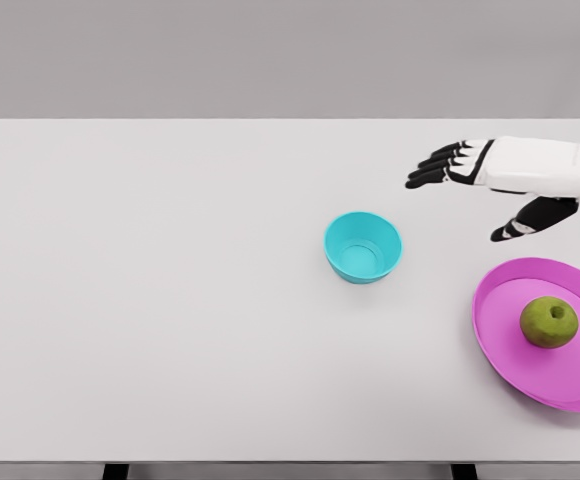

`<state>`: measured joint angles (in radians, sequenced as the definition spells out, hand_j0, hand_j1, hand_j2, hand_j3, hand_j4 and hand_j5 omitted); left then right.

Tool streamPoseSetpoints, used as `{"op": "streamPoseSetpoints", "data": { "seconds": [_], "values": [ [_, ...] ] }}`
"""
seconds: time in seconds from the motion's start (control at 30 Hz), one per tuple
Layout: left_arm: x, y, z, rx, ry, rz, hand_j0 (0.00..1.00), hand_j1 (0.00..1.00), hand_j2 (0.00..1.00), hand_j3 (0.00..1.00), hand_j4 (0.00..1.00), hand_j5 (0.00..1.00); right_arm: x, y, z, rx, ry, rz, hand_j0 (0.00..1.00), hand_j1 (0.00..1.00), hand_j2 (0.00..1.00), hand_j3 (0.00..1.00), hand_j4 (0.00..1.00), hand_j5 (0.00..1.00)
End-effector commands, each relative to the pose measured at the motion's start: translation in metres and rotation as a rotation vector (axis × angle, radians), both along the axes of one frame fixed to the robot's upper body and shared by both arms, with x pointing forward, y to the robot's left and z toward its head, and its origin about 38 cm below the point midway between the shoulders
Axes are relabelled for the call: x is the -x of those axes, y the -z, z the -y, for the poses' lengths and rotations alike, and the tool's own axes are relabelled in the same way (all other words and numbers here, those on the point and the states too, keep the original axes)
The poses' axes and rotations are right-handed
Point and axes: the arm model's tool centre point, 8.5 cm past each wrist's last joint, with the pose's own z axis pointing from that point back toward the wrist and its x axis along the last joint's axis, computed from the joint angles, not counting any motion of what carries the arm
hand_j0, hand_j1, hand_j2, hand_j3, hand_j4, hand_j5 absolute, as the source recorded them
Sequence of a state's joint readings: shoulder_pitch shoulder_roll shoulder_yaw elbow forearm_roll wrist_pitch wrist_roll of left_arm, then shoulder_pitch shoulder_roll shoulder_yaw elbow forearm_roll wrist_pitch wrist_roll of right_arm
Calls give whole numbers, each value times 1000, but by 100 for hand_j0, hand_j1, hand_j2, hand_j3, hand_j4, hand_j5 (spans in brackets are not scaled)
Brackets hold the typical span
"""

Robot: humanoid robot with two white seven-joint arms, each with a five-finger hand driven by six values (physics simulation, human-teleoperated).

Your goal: Put the apple from the pink plate into the blue bowl with your right arm

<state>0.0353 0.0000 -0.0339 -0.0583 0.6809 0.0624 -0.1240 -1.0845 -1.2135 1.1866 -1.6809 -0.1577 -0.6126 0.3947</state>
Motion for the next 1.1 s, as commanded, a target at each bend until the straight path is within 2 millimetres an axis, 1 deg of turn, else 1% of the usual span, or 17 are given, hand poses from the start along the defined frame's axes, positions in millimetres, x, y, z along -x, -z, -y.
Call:
{"op": "streamPoseSetpoints", "data": {
  "seconds": [0.0,0.03,0.1,0.17,0.27,0.33,0.37,0.4,0.43,0.53,0.63,0.7,0.73,0.83,0.87,1.0,1.07],
  "values": [
    [0,0,0,0,0,0,100,100,100,100,100,100,4,-3,17,14,42,-4,100,100,100,100,100,100],
    [0,0,0,0,0,0,100,100,100,100,100,100,10,-10,38,18,97,-5,100,100,100,100,100,100],
    [0,0,0,0,0,0,100,100,100,100,100,100,27,-4,75,25,208,-26,100,100,100,100,100,100],
    [0,0,0,0,0,0,100,100,100,100,100,100,33,-2,85,37,234,-36,100,100,100,100,100,100],
    [0,0,0,0,0,0,100,100,100,100,100,100,45,36,89,76,234,-149,100,100,100,100,100,100],
    [0,0,0,0,0,1,100,100,100,100,100,100,52,52,91,92,236,-201,100,100,100,100,100,100],
    [0,0,0,0,0,1,100,100,100,100,100,100,54,53,93,95,240,-207,100,100,100,100,100,100],
    [0,0,0,0,0,0,100,100,100,100,100,100,62,52,107,114,276,-215,100,100,100,100,100,100],
    [0,0,0,0,0,0,100,100,100,100,100,100,66,54,111,122,287,-225,100,100,100,100,100,100],
    [0,0,0,0,0,0,100,100,100,100,100,100,71,71,109,152,270,-259,100,100,100,100,100,100],
    [0,0,0,0,0,0,100,100,100,100,100,100,68,90,96,163,225,-262,100,100,100,100,100,100],
    [0,0,0,0,1,0,100,100,100,100,100,100,64,83,100,138,251,-144,100,100,100,100,100,100],
    [0,0,0,0,0,0,100,100,100,100,100,100,64,82,102,131,261,-134,100,100,100,100,100,100],
    [0,0,0,0,0,1,100,100,100,100,100,100,65,81,103,131,265,-133,100,100,100,100,100,100],
    [0,0,0,0,0,0,100,100,100,100,100,100,65,84,101,130,259,-139,100,100,100,100,100,100],
    [0,0,0,0,0,0,100,100,100,100,100,100,72,97,110,148,281,-182,100,100,100,100,100,100],
    [0,0,0,0,0,0,100,100,100,100,100,100,73,99,112,150,284,-186,100,100,100,100,100,100]
  ]
}}
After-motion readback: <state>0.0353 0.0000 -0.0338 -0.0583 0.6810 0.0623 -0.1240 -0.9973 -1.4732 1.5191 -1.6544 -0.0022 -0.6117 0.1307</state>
